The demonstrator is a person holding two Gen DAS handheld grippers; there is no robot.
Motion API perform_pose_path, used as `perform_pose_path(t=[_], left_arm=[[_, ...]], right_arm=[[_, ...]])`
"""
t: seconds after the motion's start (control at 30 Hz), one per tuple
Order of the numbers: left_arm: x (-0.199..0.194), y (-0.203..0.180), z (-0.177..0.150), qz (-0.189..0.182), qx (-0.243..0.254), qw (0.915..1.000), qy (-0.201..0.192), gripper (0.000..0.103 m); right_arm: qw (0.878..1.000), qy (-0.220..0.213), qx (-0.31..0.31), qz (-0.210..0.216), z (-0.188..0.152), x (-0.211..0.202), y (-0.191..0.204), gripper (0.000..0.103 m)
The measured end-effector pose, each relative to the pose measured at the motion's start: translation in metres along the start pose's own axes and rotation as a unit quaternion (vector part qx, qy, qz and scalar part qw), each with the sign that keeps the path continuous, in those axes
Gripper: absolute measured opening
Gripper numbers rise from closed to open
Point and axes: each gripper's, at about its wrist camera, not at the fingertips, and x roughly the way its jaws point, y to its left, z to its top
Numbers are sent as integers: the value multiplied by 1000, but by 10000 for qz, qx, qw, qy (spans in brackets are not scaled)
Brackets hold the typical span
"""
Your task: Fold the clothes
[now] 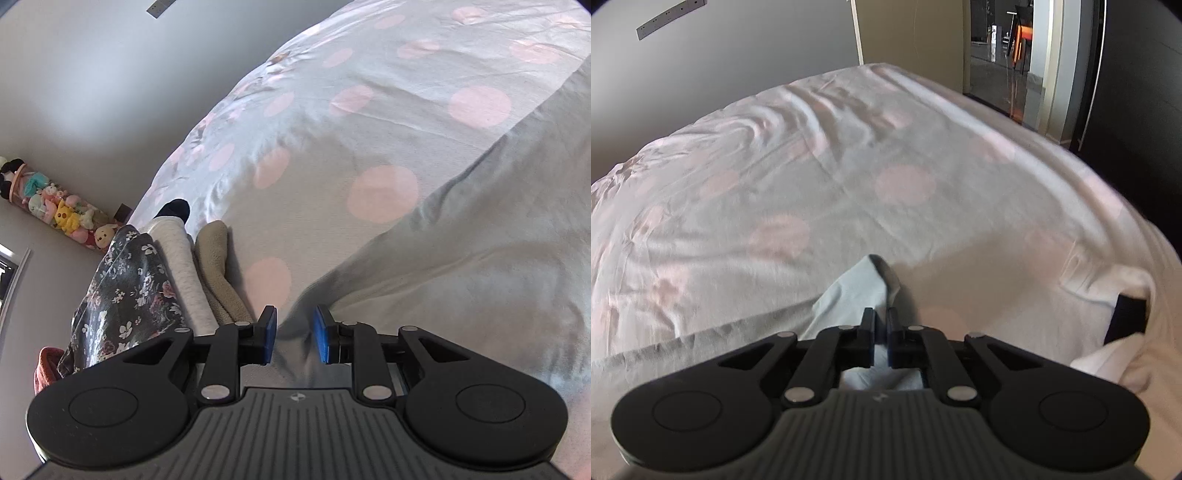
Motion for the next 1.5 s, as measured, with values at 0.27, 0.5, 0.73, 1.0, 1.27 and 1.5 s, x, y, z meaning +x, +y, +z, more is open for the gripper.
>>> perform_pose_path(t=[0.27,0.5,0.73,1.0,1.27,1.5], left_arm=[[4,-14,-4,-120,78,9998,108,20],[5,-17,-9,-218,65,9996,141,20],[1,-29,-11,-203,265,9993,184,21],[5,-33,-6,-117,269,9994,165,21],[3,-34,-5,-141,259,9993,237,21],[-1,-29,-8,-253,113,9994,221,21]], right_arm=[[9949,223,-549,-821,16,19,5,8],[9996,4,-69,-273,5,16,-14,33],[9997,-160,84,143,3,37,-11,39],[9981,-530,-327,-1,4,30,1,3],[9976,-365,-455,-366,11,58,7,3],[9989,-247,-122,-371,4,50,-4,23]])
